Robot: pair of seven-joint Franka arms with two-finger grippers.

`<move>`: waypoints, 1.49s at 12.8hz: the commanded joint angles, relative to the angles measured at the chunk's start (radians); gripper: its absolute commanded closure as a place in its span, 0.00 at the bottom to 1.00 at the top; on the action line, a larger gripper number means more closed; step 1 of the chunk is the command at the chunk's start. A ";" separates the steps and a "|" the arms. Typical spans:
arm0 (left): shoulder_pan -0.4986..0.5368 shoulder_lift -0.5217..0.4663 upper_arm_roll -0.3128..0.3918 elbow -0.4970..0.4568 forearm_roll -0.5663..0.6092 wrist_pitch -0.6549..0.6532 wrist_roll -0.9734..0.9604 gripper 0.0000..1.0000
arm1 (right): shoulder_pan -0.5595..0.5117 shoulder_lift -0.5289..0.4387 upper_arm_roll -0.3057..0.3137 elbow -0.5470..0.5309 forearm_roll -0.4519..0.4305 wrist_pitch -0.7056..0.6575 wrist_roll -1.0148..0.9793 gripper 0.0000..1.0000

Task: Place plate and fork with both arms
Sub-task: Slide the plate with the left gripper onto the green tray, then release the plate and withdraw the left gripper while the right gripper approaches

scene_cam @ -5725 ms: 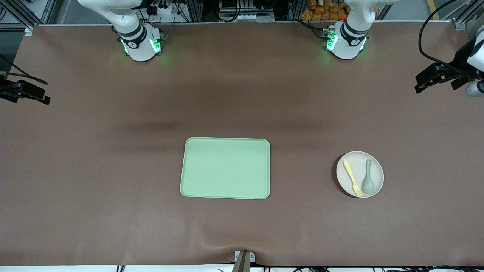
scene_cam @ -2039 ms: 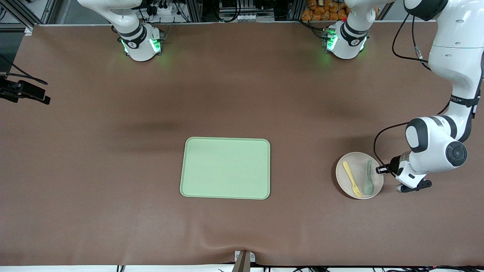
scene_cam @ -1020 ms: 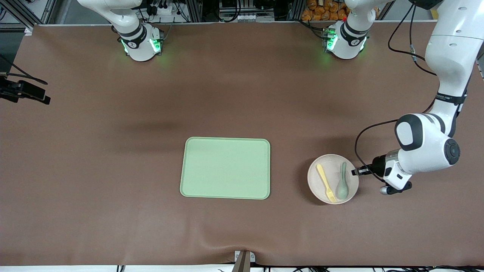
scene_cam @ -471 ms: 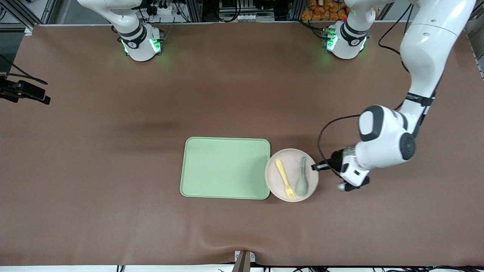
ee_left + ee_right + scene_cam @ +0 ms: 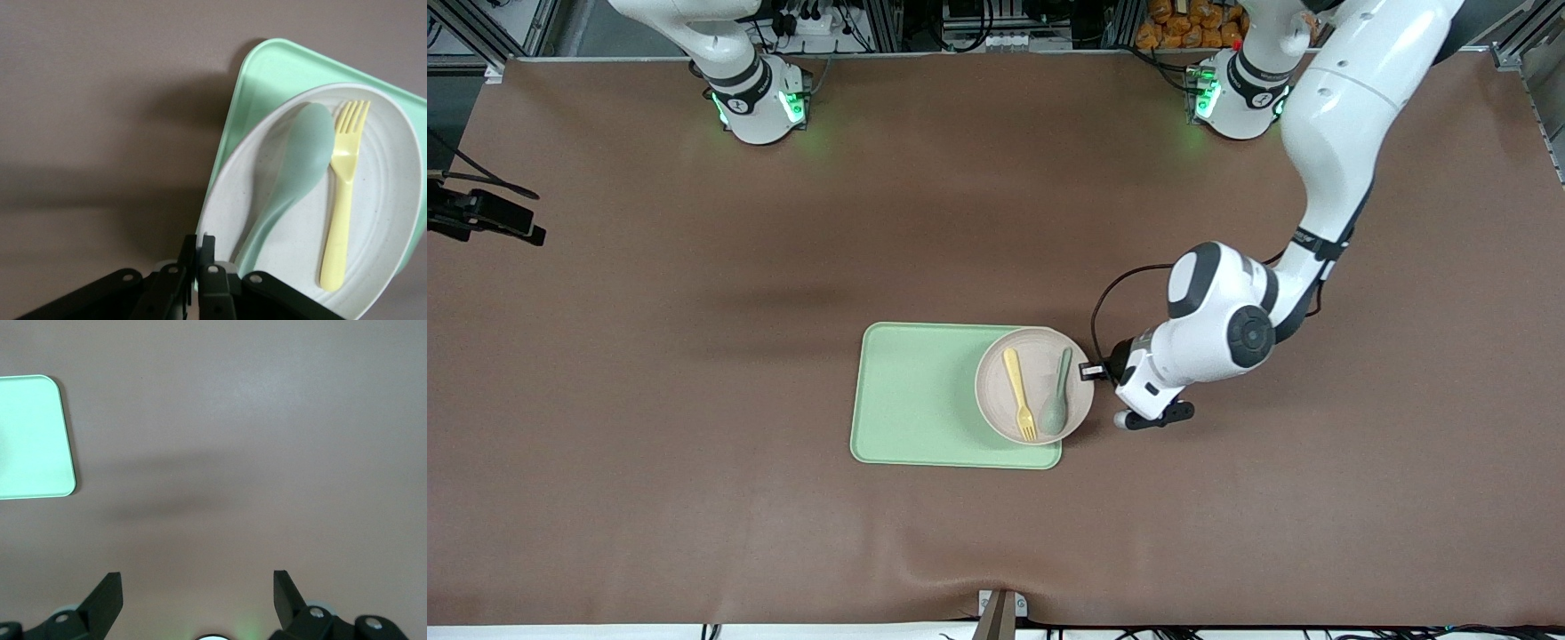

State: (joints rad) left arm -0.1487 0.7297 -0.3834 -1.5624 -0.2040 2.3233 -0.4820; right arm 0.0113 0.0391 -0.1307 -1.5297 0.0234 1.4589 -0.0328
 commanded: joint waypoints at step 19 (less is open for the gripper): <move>-0.160 0.073 0.092 0.061 0.039 0.214 -0.047 0.00 | -0.007 0.059 0.009 0.019 0.004 -0.002 -0.016 0.00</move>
State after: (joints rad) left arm -0.3029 0.8525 -0.3170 -1.5060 -0.1983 2.5479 -0.5125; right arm 0.0078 0.0464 -0.1323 -1.5284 0.0227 1.4576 -0.0341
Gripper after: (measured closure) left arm 0.445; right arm 0.000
